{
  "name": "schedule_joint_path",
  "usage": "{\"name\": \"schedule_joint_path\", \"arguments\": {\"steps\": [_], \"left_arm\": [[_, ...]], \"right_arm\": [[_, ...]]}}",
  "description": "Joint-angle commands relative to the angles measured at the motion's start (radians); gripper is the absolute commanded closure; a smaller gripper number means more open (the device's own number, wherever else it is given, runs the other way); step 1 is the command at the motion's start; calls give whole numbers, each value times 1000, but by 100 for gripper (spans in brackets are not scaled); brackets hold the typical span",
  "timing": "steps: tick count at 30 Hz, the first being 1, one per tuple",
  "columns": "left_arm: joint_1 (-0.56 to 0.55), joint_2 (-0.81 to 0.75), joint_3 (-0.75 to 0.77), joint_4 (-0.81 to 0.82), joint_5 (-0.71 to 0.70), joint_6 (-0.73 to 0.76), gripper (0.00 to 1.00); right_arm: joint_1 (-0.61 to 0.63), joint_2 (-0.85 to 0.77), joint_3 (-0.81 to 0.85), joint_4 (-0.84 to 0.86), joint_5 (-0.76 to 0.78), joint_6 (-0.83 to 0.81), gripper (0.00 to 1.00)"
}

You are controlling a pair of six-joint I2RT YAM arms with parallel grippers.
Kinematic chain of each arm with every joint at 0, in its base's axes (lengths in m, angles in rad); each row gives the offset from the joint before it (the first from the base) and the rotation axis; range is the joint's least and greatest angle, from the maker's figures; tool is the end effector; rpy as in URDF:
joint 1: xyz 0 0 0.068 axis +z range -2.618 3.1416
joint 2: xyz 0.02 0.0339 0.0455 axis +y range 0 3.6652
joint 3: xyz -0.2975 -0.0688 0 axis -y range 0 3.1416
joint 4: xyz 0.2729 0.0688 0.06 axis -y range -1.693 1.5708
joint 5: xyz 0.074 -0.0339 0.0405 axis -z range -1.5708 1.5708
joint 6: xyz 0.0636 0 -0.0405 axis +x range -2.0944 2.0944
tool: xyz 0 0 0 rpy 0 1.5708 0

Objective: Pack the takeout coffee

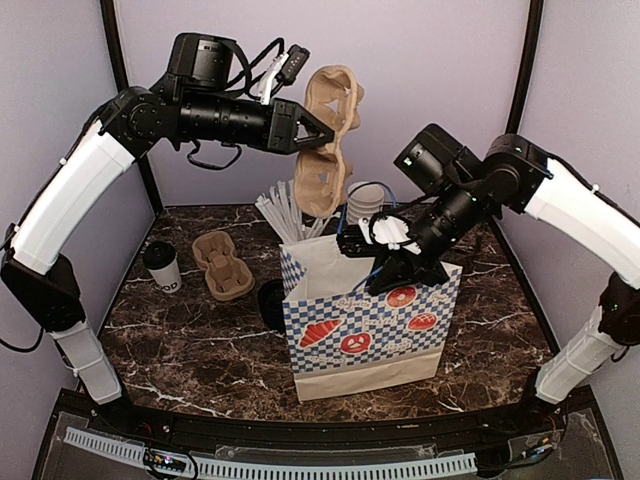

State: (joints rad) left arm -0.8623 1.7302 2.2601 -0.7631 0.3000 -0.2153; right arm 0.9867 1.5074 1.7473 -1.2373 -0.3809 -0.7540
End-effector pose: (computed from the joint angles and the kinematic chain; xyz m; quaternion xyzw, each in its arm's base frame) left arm 0.2483 -0.3186 0.5658 0.3345 0.7061 -0.4152 0.4661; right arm 0.1590 0.2835 0.4218 -0.7546 0.5661 0.2126 0.2547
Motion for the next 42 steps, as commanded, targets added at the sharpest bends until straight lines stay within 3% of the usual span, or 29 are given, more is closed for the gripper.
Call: {"name": "schedule_joint_path", "arguments": {"steps": [1, 4, 7, 11, 21, 31, 34, 38, 42], "left_arm": [[1, -34, -48, 60, 142, 6, 78], [-3, -48, -93, 82, 223, 3, 78], [-28, -70, -135, 100, 269, 15, 78], [-74, -67, -157, 97, 313, 34, 78], [-157, 11, -128, -2, 315, 134, 78], [-173, 75, -70, -94, 266, 243, 79], [-173, 88, -55, -88, 264, 253, 80], [-172, 101, 2, -96, 260, 262, 80], [-172, 94, 8, -76, 235, 274, 80]], "right_arm": [[29, 16, 38, -1, 6, 19, 65], [26, -28, 61, -5, 16, 21, 39], [-46, -98, 88, -12, -40, 9, 25], [-146, -150, 149, -85, -159, -26, 22], [-316, -286, 22, -33, -159, -3, 22], [-407, -305, -193, 210, -146, 184, 24], [-408, -281, -219, 283, -132, 266, 18], [-409, -248, -222, 311, -136, 338, 2], [-408, -234, -236, 328, -124, 391, 1]]}}
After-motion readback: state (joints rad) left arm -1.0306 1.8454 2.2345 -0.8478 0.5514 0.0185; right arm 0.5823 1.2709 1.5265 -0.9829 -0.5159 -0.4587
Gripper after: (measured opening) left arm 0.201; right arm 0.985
